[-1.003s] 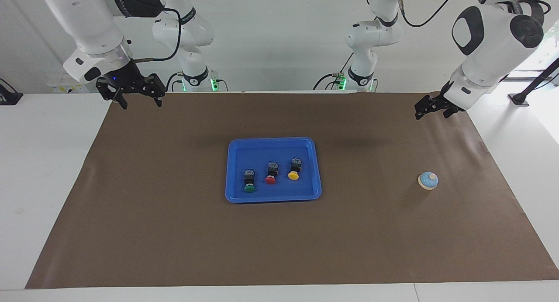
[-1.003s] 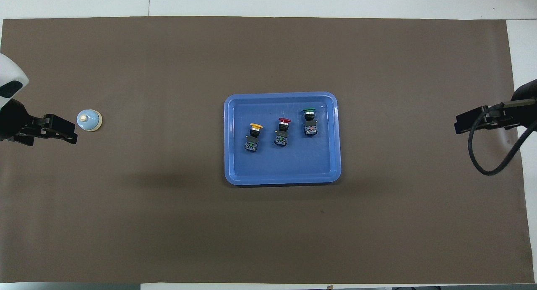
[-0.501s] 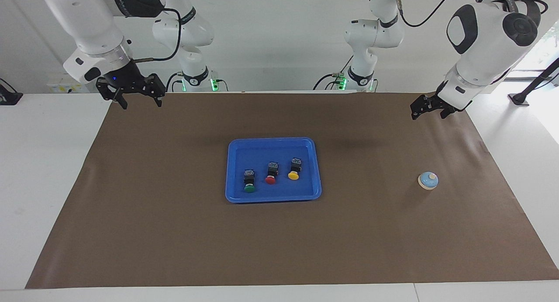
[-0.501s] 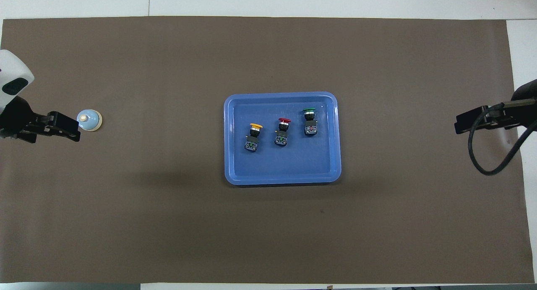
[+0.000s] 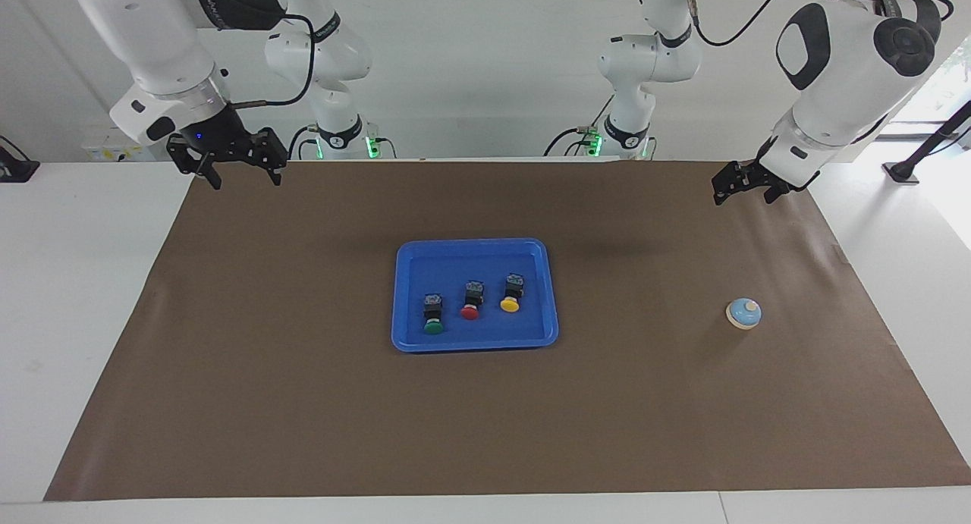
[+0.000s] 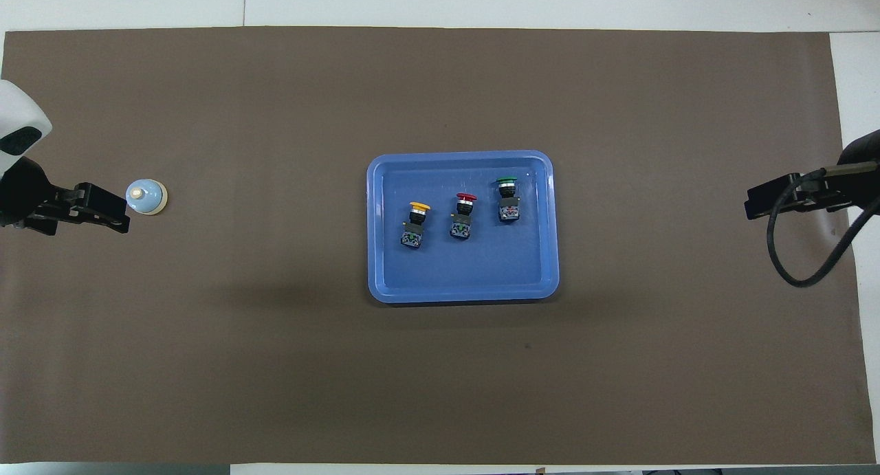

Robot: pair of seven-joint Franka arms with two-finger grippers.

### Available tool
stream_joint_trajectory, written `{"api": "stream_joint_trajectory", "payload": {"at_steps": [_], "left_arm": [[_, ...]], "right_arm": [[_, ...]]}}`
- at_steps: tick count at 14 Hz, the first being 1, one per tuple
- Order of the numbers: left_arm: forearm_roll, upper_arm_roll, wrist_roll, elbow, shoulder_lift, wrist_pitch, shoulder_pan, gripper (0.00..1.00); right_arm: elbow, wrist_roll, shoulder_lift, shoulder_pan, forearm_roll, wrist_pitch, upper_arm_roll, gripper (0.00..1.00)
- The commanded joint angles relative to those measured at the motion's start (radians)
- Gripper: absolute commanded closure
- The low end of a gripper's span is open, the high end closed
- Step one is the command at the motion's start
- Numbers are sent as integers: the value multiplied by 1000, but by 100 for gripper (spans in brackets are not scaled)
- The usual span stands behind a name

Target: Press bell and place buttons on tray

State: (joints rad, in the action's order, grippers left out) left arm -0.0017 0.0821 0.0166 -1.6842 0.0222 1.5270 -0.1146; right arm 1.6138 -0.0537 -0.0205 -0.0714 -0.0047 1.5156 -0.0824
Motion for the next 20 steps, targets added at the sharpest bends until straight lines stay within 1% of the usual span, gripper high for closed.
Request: {"api": "stream_joint_trajectory", "payload": {"at_steps": [1, 2, 3, 9, 12, 20], "left_arm": [[2, -68, -4, 17, -2, -30, 68, 0], [2, -121, -4, 15, -1, -28, 119, 0], [3, -130, -4, 15, 2, -22, 124, 0], [8, -134, -9, 32, 8, -28, 122, 0], [11, -134, -9, 66, 16, -30, 122, 0], [9, -136, -12, 66, 13, -18, 122, 0]], "right_arm": [[20, -6, -16, -8, -9, 8, -5, 0], [20, -6, -16, -8, -11, 8, -5, 0], [20, -6, -16, -8, -9, 8, -5, 0], [20, -6, -16, -8, -9, 8, -5, 0], [20, -6, -16, -8, -11, 8, -5, 0], [20, -6, -16, -8, -9, 8, -5, 0]]}}
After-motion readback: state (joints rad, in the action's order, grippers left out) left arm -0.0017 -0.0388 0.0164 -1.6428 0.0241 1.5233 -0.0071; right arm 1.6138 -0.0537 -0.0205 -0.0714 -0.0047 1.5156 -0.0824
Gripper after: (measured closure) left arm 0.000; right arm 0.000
